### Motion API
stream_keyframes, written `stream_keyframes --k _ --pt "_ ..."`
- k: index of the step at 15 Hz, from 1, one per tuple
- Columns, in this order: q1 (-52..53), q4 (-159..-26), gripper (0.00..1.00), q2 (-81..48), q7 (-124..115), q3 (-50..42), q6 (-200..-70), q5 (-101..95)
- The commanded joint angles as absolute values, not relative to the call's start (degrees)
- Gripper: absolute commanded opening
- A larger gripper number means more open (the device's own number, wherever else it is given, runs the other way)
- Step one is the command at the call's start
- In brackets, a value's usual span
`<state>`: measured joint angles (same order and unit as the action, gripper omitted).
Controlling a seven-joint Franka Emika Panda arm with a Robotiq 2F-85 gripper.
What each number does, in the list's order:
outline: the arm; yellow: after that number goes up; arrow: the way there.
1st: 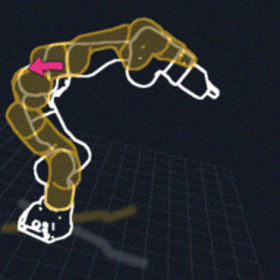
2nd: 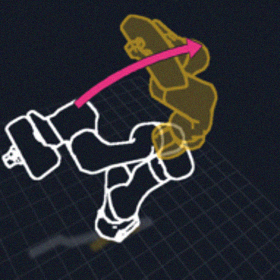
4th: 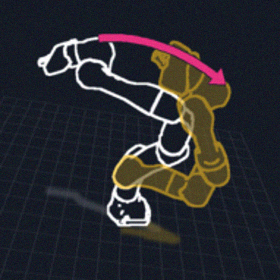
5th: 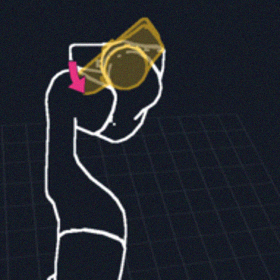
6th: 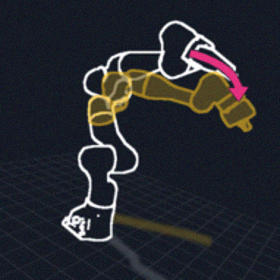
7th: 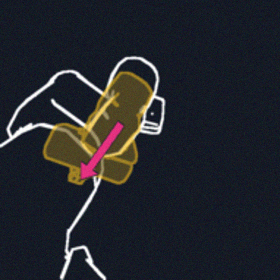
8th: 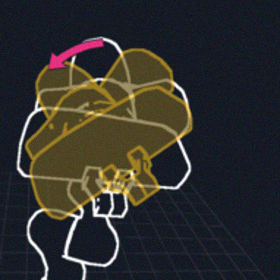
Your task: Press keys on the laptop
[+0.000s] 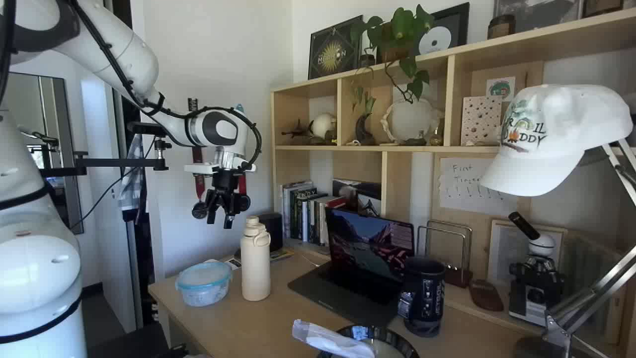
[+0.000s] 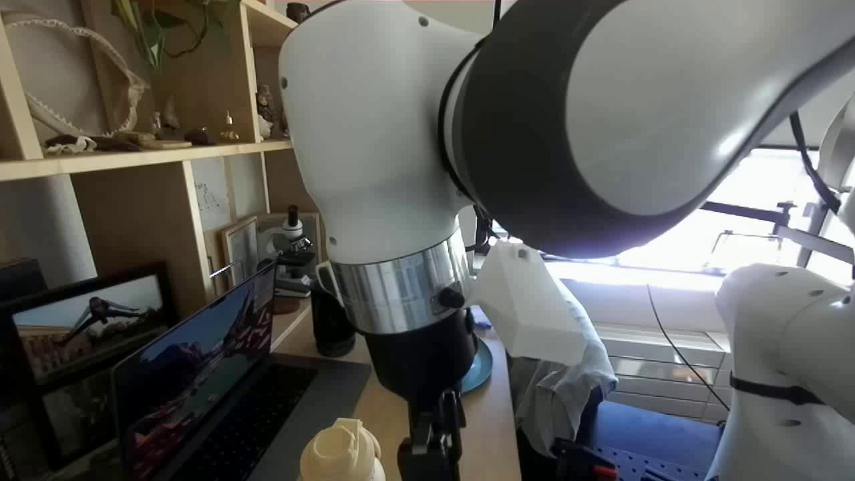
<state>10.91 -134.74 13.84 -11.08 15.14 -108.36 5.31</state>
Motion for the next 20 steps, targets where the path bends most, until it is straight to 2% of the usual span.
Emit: stream_keyframes --k 1,9,20 --pt "11.39 -134.62 1.00 13.77 -11.19 14.69 -108.22 5.20" --pt "10.84 -134.73 1.00 13.94 -11.81 14.38 -107.85 4.24" --pt "2.35 -134.92 1.00 16.76 -10.58 5.05 -107.10 -4.04"
